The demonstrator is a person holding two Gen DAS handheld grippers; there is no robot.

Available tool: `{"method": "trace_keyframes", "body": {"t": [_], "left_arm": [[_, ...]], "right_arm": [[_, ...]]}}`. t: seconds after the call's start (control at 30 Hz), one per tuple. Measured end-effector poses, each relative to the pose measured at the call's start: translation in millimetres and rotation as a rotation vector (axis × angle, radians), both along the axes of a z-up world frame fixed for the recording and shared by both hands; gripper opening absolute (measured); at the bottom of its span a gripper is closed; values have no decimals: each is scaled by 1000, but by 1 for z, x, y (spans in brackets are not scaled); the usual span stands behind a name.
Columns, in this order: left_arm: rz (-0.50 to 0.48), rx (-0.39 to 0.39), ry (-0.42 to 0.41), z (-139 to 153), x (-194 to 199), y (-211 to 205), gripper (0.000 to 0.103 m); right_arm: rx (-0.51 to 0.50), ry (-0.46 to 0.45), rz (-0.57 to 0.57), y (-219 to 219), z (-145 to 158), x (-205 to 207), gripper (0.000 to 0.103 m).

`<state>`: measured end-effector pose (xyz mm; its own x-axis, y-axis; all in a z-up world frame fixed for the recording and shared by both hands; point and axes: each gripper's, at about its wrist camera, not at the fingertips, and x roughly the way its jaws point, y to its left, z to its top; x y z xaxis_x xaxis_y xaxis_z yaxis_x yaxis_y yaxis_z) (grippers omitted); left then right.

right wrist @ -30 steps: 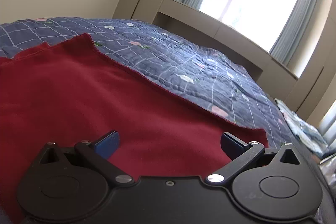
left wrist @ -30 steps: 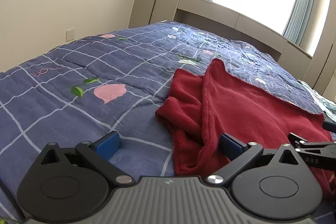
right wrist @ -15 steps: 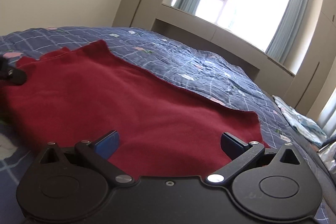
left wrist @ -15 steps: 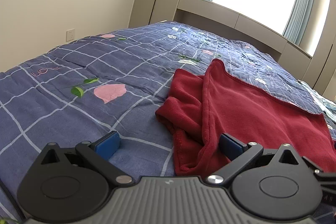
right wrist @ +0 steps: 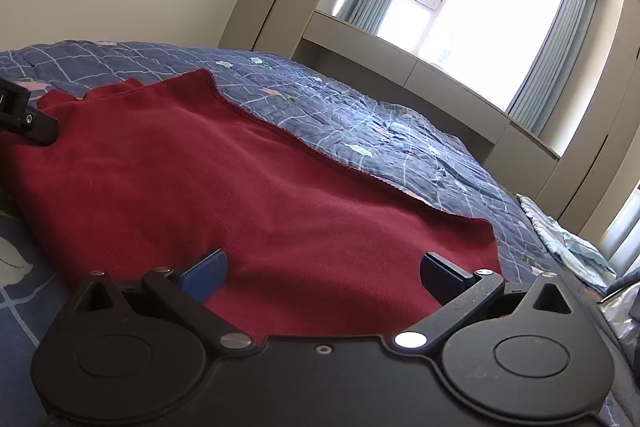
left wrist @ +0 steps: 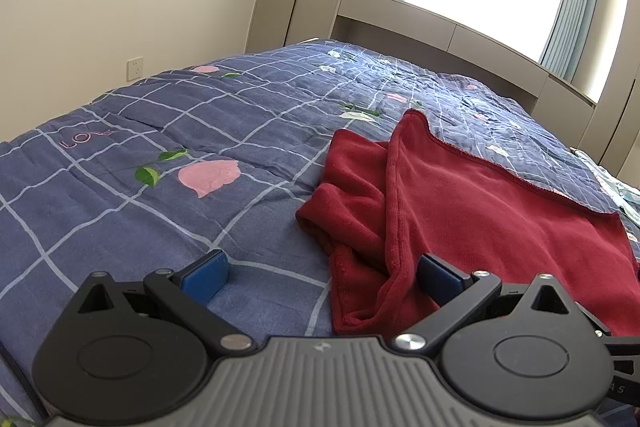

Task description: Fold small clothes

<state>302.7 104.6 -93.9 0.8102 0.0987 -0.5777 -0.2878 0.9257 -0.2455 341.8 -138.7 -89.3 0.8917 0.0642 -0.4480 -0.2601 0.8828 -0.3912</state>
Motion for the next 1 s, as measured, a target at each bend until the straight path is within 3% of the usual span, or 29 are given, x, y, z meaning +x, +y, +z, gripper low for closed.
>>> {"method": "trace_keyframes", "body": {"t": [0.5,0.7,0.77,0.9,0.93,1.0], "left_arm": [[0,8,3,0,0,-1,103],[2,-22,-14,2,-6,3,103],[8,-88,-25,7,-20,6,103],[15,-349,-124,6,-56,9,103],[2,-386,-127,4,-56,9,103],[-5,-370,-106,5,-48,9,103]], "right_arm": [[8,11,11,0,1,-1,102],[108,79,25,-13,5,2,102],[152,106,30,-18,6,4,102],[231,143,38,-28,6,6,102],[238,149,38,-29,6,7,102],[237,150,38,-28,6,7,102]]}}
